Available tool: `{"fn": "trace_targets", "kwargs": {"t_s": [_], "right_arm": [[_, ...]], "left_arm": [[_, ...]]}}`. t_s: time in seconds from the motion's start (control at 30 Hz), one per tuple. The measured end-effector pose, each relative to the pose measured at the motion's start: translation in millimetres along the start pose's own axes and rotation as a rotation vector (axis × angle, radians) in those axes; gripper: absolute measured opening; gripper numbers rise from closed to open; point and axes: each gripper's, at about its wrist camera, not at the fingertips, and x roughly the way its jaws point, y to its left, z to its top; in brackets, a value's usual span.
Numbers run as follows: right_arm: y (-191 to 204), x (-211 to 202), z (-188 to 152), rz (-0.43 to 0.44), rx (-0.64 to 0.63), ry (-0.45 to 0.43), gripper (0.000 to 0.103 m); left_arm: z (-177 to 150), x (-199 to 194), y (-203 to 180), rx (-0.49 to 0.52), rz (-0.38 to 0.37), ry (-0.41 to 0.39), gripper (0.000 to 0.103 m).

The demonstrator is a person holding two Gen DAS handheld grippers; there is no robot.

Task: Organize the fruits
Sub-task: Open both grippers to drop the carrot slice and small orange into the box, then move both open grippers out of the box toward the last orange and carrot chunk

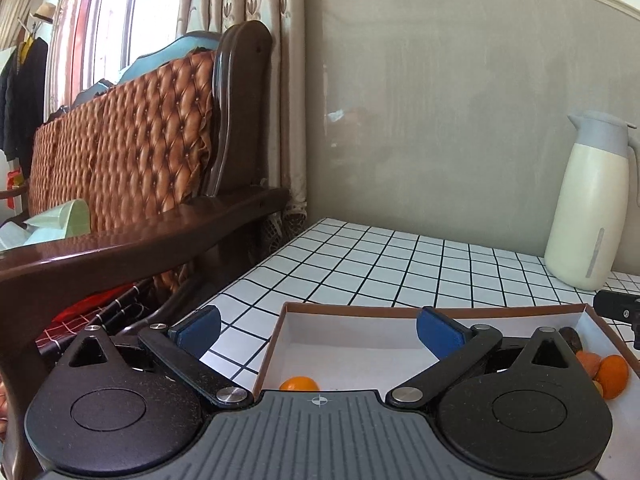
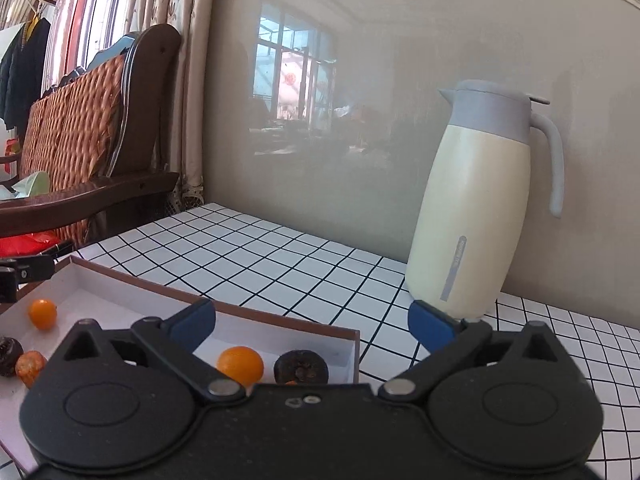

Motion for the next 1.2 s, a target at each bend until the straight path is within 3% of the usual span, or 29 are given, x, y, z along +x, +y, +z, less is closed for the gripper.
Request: {"fn": "trace_targets", "kwargs": {"t_s": [0.57,0.87,1.2], "right_arm": [[0,-7,0,0.016,-0.001,0.007,0.097],[-3,-37,-5,0.021,-0.025,-0.003,0.097],[-34,-53,-16,-0.066,-0.030,-0.002,0.097]], "left_arm": [[-3,-7,-7,0.023,-0.014,0.004,0.103],[-1,-44,-23,0.017,-0.043,-0.056,0.103],[-3,-54,-65,0.063,-0.104,-0.056,0.103]]}}
